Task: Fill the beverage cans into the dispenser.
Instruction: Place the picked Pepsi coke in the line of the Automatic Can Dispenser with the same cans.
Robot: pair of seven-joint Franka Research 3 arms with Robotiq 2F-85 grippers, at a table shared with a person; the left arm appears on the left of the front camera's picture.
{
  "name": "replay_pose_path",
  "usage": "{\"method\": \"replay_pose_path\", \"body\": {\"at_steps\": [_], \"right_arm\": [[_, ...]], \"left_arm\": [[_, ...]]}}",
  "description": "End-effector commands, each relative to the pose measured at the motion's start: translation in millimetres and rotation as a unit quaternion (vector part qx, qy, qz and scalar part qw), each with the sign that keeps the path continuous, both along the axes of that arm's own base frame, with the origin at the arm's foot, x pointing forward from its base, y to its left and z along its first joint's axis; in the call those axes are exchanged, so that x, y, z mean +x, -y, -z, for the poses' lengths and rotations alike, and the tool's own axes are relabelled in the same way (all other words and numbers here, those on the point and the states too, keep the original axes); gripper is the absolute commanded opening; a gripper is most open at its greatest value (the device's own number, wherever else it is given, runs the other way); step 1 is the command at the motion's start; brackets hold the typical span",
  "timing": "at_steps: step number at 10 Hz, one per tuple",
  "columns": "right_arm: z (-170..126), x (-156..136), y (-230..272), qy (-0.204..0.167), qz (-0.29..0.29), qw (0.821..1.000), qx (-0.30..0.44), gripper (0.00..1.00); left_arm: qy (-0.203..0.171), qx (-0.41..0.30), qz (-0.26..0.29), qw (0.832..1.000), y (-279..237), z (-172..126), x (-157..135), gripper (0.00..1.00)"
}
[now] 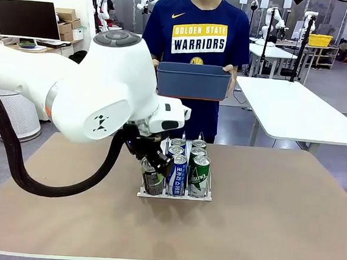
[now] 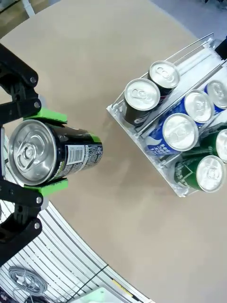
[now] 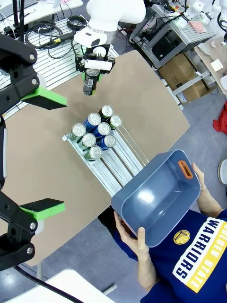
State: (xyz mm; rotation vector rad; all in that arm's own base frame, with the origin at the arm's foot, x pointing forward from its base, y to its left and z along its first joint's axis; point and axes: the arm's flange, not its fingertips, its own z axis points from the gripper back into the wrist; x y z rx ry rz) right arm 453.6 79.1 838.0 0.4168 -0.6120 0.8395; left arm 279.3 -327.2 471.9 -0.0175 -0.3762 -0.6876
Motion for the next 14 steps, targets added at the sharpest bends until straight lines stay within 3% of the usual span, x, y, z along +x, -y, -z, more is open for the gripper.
{"method": "replay_pose_path", "body": {"at_steps": [1,6,8,11,14], "right_arm": [[1,-1,-1,-0.004,0.002,1.000,0.002,1.00],[1,-1,-1,-0.004,0.002,1.000,0.002,1.00],[1,-1,-1,-0.004,0.002,1.000,0.002,1.00],[1,-1,-1,-0.004,0.002,1.000,0.002,1.00],[1,-1,-1,-0.004,0.002,1.000,0.002,1.00]], "left_arm": [[0.005,-0.018,0.011,1.000,-10,4,9,0.58],[-0.004,0.000,0.000,1.000,-3,6,4,0.58],[0.013,0.025,-0.036,0.999,-7,22,31,0.58],[0.025,-0.010,-0.020,0.999,-10,35,60,0.58],[0.029,-0.014,-0.020,0.999,-10,37,70,0.58]]}}
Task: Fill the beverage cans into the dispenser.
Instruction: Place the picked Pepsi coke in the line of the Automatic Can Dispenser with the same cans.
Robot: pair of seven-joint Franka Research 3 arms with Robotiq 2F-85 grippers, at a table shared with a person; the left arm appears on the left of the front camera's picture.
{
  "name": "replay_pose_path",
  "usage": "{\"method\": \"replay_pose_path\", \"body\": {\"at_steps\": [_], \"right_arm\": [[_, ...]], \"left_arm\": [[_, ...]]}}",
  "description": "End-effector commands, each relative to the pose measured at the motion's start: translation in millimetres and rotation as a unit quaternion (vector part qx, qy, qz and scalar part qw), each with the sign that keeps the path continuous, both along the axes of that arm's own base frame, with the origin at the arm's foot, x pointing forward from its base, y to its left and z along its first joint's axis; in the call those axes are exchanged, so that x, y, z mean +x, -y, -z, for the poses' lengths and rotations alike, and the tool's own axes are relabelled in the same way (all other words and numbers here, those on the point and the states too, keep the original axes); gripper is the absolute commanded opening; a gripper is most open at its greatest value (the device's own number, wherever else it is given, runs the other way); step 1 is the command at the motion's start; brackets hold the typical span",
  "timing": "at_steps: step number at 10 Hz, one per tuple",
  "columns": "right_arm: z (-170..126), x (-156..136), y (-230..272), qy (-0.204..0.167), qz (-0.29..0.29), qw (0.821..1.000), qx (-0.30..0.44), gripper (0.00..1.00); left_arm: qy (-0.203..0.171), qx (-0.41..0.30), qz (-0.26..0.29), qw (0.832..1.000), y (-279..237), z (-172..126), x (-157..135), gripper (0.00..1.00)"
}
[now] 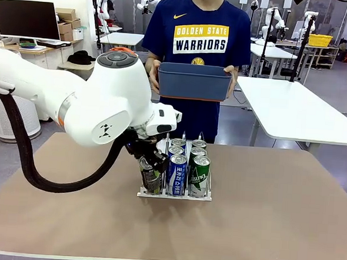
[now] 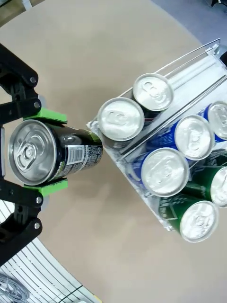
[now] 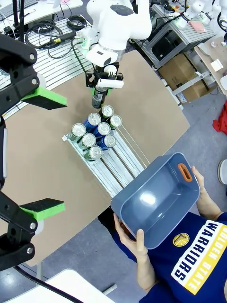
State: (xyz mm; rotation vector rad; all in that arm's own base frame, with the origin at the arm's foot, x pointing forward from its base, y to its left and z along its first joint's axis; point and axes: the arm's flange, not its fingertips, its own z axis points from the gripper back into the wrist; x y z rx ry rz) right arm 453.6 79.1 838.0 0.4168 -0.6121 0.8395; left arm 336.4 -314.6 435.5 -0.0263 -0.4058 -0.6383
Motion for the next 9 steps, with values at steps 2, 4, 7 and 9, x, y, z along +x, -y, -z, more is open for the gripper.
{"method": "replay_pose_path", "body": {"at_steps": [2,4,7,9], "right_arm": [[1,-1,-1,-0.004,0.002,1.000,0.002,1.00],[1,-1,-1,-0.004,0.002,1.000,0.002,1.00],[1,-1,-1,-0.004,0.002,1.000,0.002,1.00],[1,-1,-1,-0.004,0.002,1.000,0.002,1.00]], "left_arm": [[0.018,0.005,0.005,1.000,-2,6,25,0.58],[0.038,0.001,0.000,0.999,-6,7,42,0.58],[0.040,-0.012,0.001,0.999,-2,11,58,0.58],[0.033,-0.025,0.016,0.999,-2,12,66,0.58]]}}
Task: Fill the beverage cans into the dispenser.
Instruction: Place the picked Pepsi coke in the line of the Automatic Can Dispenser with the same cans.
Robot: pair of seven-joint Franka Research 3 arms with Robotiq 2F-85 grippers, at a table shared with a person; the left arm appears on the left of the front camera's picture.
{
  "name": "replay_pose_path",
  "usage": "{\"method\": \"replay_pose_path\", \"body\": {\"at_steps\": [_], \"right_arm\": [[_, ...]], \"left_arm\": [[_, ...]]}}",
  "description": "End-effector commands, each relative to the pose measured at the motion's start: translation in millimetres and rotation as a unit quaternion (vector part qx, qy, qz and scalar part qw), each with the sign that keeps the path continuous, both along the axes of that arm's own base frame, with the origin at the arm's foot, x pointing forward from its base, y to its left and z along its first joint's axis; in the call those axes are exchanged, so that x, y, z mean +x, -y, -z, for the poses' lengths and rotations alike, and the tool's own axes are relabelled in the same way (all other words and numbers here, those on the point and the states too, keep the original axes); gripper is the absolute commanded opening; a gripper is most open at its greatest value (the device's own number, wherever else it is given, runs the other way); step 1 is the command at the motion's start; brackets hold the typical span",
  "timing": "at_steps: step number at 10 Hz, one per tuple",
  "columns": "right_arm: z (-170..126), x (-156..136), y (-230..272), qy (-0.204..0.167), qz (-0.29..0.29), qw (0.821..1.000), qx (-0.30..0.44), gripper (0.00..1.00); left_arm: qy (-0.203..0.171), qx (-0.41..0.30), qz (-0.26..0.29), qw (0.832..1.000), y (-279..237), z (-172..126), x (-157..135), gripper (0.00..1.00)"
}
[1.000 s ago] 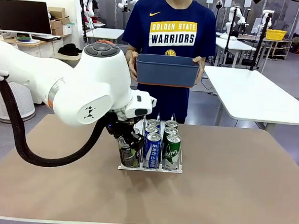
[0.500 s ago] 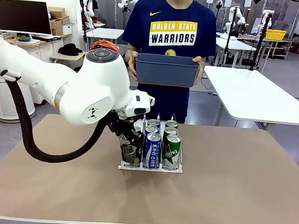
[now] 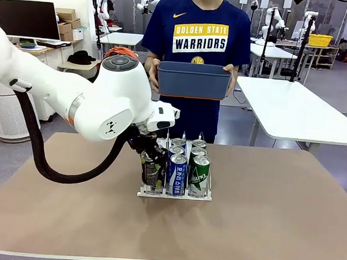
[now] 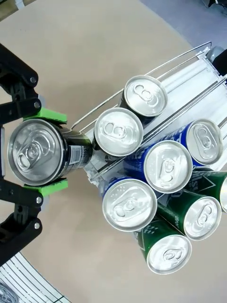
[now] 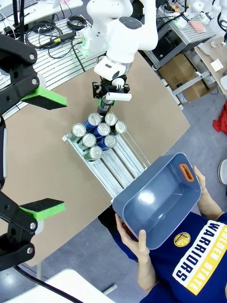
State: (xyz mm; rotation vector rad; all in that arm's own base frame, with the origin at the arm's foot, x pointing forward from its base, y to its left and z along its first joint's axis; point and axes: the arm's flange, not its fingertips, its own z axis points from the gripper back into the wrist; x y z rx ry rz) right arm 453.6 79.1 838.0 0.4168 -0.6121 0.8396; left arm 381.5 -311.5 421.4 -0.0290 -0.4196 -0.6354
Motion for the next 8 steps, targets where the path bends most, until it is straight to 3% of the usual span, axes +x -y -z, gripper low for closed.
{"method": "replay_pose_path", "body": {"at_steps": [1,8], "right_arm": [[1,-1,-1,-0.004,0.002,1.000,0.002,1.00],[1,-1,-1,-0.004,0.002,1.000,0.002,1.00]], "left_arm": [[0.023,-0.028,0.022,0.999,4,-1,22,0.58],[0.002,-0.036,0.015,0.999,6,18,46,0.58]]}}
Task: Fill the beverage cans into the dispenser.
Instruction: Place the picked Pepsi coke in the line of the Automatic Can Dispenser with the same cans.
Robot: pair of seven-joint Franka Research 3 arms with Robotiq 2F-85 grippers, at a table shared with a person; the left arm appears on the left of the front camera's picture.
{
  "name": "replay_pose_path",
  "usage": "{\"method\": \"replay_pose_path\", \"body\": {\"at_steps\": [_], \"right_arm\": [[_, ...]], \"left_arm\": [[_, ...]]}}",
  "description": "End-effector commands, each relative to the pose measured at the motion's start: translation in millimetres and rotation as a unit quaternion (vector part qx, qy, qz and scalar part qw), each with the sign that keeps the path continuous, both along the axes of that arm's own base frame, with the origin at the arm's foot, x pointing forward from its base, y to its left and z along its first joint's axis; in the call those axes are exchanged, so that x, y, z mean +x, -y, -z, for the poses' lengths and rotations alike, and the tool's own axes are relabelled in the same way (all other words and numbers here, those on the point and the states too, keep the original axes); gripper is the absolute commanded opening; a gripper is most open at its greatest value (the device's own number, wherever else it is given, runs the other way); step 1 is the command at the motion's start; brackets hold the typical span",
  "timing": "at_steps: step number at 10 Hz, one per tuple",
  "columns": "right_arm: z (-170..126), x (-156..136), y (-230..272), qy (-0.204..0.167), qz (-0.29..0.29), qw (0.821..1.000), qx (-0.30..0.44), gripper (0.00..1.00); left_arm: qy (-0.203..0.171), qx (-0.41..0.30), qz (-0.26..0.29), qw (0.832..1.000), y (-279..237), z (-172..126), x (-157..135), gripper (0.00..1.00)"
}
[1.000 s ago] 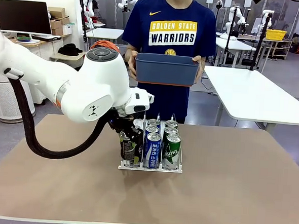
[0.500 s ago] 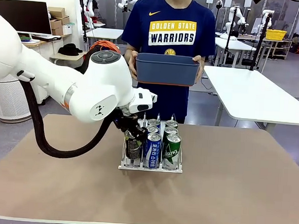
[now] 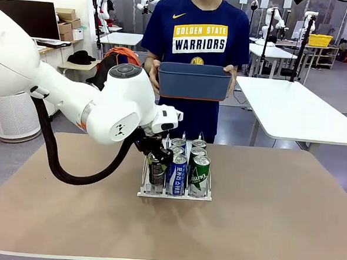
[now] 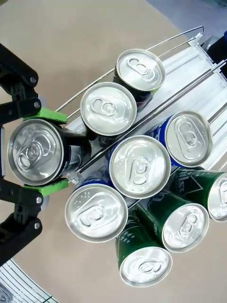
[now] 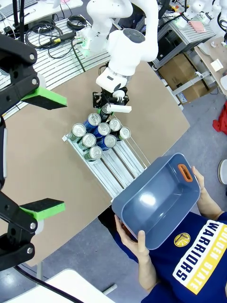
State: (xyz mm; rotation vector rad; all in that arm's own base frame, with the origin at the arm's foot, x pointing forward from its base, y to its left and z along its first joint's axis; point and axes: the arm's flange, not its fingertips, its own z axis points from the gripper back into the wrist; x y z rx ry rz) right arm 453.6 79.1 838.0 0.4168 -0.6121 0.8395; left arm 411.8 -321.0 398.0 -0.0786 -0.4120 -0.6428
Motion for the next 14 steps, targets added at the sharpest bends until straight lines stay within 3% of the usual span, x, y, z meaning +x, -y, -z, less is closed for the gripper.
{"method": "replay_pose_path", "body": {"at_steps": [1,3,6,7,12,13,14], "right_arm": [[1,-1,-1,-0.004,0.002,1.000,0.002,1.00],[1,-1,-1,-0.004,0.002,1.000,0.002,1.00],[1,-1,-1,-0.004,0.002,1.000,0.002,1.00],[1,-1,-1,-0.004,0.002,1.000,0.002,1.00],[1,-1,-1,-0.004,0.002,1.000,0.002,1.00],[1,-1,-1,-0.004,0.002,1.000,0.002,1.00],[1,-1,-1,-0.004,0.002,1.000,0.002,1.00]], "left_arm": [[0.001,-0.013,0.006,1.000,-4,-2,18,0.58],[-0.046,0.001,0.010,0.999,-1,8,20,0.58],[-0.076,-0.003,0.031,0.997,2,11,17,0.58],[-0.050,0.010,0.011,0.999,0,19,17,0.58],[-0.050,0.010,0.011,0.999,0,19,17,0.58],[-0.058,0.012,0.016,0.998,-1,19,20,0.62],[-0.054,0.013,0.027,0.998,0,16,18,0.78]]}}
